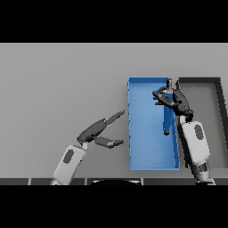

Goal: Pick up the blue pipe and place it into the blue bin.

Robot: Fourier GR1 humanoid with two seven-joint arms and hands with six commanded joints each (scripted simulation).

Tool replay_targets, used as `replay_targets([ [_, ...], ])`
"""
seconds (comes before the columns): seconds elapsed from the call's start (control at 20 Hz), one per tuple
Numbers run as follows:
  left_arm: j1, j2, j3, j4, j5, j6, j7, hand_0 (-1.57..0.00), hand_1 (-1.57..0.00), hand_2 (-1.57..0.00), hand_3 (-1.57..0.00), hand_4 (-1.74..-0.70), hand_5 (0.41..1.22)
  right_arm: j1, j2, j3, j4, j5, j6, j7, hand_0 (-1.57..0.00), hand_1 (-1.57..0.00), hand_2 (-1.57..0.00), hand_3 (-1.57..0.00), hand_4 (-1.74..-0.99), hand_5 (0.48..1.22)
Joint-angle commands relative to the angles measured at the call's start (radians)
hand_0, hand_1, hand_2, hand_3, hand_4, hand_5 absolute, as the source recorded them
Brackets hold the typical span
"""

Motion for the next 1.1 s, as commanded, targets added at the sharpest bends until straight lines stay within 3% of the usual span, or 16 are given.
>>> replay_targets([
  [0.0,0.005,-0.003,-0.006,-0.002,-0.006,0.003,0.005,0.0,0.0,0.0,0.0,-0.92,0.484,0.001,-0.034,0.067,0.009,-0.048,-0.054,0.0,-1.57,-1.57,-1.57,-0.64,-1.641,1.221],
  [0.05,0.001,0.002,0.0,0.0,-0.006,0.004,0.005,0.0,0.0,0.0,0.0,-0.92,0.486,-0.011,-0.084,0.125,0.028,-0.119,-0.101,0.0,-1.57,-1.57,-1.57,-0.51,-1.661,1.221],
  [0.1,-0.005,0.002,0.005,0.009,-0.006,0.007,0.009,0.0,0.0,0.0,0.0,-0.92,0.489,-0.012,-0.133,0.186,0.028,-0.207,-0.157,0.0,-1.57,-1.57,-1.57,-0.41,-1.677,1.171],
  [0.15,-0.001,-0.003,-0.002,0.006,-0.005,0.003,0.008,0.0,0.0,0.0,0.0,-0.92,0.491,-0.039,-0.171,0.26,0.038,-0.281,-0.217,0.0,-1.57,-1.57,-1.52,-0.45,-1.626,1.161],
  [0.2,0.003,-0.002,-0.004,-0.002,-0.006,0.005,0.005,0.0,0.0,0.0,0.0,-0.92,0.493,-0.059,-0.22,0.316,0.047,-0.364,-0.257,0.0,-1.36,-1.28,-1.23,-0.36,-1.553,1.154],
  [0.3,0.001,-0.003,0.0,0.002,-0.005,0.007,0.011,0.0,0.0,0.0,0.0,-0.92,0.493,-0.082,-0.272,0.393,0.046,-0.44,-0.321,0.0,-0.87,-0.82,-0.79,-0.23,-1.405,1.137],
  [0.35,0.003,-0.004,-0.002,0.004,-0.007,0.008,0.006,0.0,0.0,0.0,0.0,-0.92,0.493,-0.096,-0.307,0.437,0.044,-0.476,-0.347,0.0,-0.69,-0.66,-0.63,-0.19,-1.37,1.125],
  [0.5,0.011,0.003,0.0,0.009,-0.006,0.005,-0.002,0.0,0.0,0.0,0.0,-0.92,0.494,-0.142,-0.376,0.539,0.022,-0.414,-0.266,0.0,-0.35,-0.34,-0.32,-0.09,-1.279,1.01],
  [0.75,0.008,0.004,0.002,-0.001,0.0,0.004,-0.001,0.0,0.0,0.0,0.0,-0.93,0.496,-0.239,-0.456,0.719,0.032,-0.411,-0.197,0.001,-0.12,-0.11,-0.11,-0.03,-1.19,0.809],
  [1.05,0.007,0.004,0.004,-0.003,0.005,0.0,0.01,0.0,0.0,0.0,0.0,-0.93,0.497,-0.277,-0.475,0.787,0.043,-0.416,-0.173,-0.01,-0.03,-0.03,-0.03,-0.01,-1.099,0.725],
])
